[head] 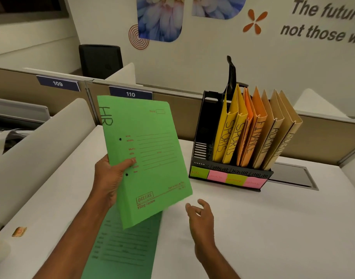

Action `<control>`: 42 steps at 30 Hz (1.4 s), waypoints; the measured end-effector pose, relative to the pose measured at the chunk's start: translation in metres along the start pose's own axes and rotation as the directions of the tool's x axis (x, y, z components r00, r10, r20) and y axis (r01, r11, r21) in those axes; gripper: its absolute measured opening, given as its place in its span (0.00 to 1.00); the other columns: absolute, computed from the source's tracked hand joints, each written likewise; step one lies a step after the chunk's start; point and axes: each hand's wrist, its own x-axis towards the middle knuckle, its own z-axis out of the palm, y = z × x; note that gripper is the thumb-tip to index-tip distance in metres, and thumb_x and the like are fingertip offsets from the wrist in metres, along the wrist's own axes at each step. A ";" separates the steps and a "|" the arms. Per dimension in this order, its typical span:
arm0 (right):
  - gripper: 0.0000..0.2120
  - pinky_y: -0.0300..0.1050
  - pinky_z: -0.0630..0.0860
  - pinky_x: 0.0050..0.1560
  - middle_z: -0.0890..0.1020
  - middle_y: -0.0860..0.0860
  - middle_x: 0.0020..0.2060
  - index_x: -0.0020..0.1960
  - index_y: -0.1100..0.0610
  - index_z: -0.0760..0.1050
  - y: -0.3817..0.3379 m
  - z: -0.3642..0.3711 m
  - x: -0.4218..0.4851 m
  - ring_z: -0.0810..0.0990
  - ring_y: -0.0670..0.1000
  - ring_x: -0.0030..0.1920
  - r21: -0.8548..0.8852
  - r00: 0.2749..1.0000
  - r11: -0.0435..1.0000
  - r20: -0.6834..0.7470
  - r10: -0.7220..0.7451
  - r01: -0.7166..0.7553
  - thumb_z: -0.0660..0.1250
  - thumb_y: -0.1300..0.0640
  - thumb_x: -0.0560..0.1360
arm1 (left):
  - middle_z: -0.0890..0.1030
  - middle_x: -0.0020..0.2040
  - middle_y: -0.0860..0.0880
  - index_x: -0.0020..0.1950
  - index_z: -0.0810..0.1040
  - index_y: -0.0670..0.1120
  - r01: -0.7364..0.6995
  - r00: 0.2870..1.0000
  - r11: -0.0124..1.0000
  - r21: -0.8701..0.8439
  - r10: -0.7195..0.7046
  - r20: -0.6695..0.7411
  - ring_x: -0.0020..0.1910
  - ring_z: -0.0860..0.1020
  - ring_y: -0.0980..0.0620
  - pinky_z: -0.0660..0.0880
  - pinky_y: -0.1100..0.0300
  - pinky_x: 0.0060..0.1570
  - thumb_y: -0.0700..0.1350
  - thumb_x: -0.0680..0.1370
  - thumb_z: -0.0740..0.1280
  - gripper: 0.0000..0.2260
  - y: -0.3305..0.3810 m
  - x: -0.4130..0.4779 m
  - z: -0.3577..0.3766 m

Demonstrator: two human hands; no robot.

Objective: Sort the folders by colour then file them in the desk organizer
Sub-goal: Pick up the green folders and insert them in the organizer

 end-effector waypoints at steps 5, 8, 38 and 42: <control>0.25 0.37 0.78 0.50 0.77 0.42 0.60 0.69 0.39 0.65 -0.033 0.019 -0.006 0.80 0.41 0.55 0.063 0.972 0.983 0.151 -0.179 0.171 0.70 0.44 0.76 | 0.88 0.47 0.52 0.48 0.84 0.52 -0.244 0.969 0.969 -0.045 0.241 -0.058 0.44 0.87 0.49 0.83 0.55 0.39 0.36 0.72 0.75 0.12 0.009 0.010 0.054; 0.32 0.32 0.77 0.47 0.74 0.35 0.60 0.72 0.36 0.61 -0.057 0.028 0.002 0.80 0.39 0.54 -0.005 0.926 0.947 0.211 -0.312 0.320 0.72 0.41 0.73 | 0.88 0.46 0.53 0.46 0.84 0.53 -0.358 0.931 0.932 -0.059 0.351 -0.099 0.43 0.87 0.52 0.82 0.60 0.38 0.37 0.73 0.74 0.10 0.012 0.016 0.089; 0.24 0.39 0.76 0.57 0.78 0.47 0.60 0.71 0.52 0.68 -0.108 0.008 0.183 0.78 0.49 0.59 -0.420 0.903 0.817 0.011 -0.431 0.395 0.68 0.62 0.77 | 0.83 0.48 0.58 0.56 0.78 0.51 -0.479 0.871 0.848 0.228 0.429 0.237 0.46 0.81 0.65 0.76 0.73 0.41 0.48 0.81 0.66 0.04 -0.049 0.096 0.232; 0.25 0.40 0.75 0.58 0.78 0.50 0.64 0.73 0.53 0.66 -0.100 0.012 0.190 0.77 0.51 0.62 -0.482 0.903 0.789 0.008 -0.431 0.381 0.66 0.64 0.78 | 0.83 0.54 0.53 0.57 0.76 0.47 -0.491 0.861 0.826 0.277 0.410 0.302 0.49 0.81 0.63 0.76 0.74 0.42 0.48 0.82 0.64 0.07 -0.062 0.102 0.230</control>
